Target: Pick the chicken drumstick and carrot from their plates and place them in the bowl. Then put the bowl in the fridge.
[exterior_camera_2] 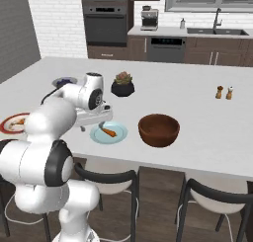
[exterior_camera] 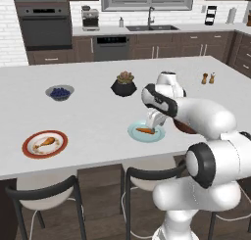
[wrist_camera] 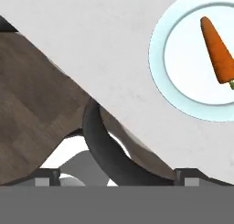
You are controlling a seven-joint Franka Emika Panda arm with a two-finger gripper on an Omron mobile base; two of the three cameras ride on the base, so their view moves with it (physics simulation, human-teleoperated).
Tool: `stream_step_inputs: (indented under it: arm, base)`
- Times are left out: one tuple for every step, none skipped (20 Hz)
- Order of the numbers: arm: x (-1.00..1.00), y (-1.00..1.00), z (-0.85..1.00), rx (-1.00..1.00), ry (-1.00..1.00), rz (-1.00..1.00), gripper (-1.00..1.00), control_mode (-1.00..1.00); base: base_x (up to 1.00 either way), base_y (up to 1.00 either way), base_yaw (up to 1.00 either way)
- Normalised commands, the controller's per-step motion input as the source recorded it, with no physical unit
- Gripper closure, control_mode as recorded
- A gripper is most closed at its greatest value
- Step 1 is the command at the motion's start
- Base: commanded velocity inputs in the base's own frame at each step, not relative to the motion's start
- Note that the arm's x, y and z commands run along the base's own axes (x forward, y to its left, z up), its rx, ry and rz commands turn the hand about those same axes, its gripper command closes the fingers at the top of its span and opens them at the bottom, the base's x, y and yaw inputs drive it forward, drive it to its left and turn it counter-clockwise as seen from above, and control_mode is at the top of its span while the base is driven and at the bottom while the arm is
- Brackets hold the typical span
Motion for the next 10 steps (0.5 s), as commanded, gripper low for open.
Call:
stream_step_inputs:
  arm:
    - [0.69,0.0,-0.63,-0.12,0.03,0.32,-1.0,-1.0]
    - [0.69,-0.01,-0.61,-0.13,0.0,0.29,-1.0,-1.0]
    - [0.55,-0.07,-0.48,-0.11,0.0,0.23,-1.0,-1.0]
    - [0.58,-0.05,-0.4,-0.07,0.0,0.18,-1.0,-1.0]
    - [0.46,-0.14,-0.36,-0.03,-0.05,0.12,-1.0,-1.0]
    - [0.46,-0.12,-0.41,-0.01,-0.07,0.04,-1.0,-1.0]
    - [0.25,-0.04,-0.41,-0.02,-0.14,0.0,-1.0,-1.0]
    - [0.39,0.0,-0.49,-0.01,-0.05,0.0,-1.0,-1.0]
    - [0.23,0.0,-0.46,-0.02,-0.07,0.0,-1.0,-1.0]
    - [0.33,0.0,-0.44,0.0,-0.04,0.0,-1.0,-1.0]
  base:
    - [0.0,0.0,0.0]
    - [0.0,0.0,0.0]
    - [0.0,0.0,0.0]
    - [0.0,0.0,0.0]
    - [0.0,0.0,0.0]
    - [0.0,0.0,0.0]
    - [0.0,0.0,0.0]
    - [0.0,0.0,0.0]
    - [0.0,0.0,0.0]
    - [0.0,0.0,0.0]
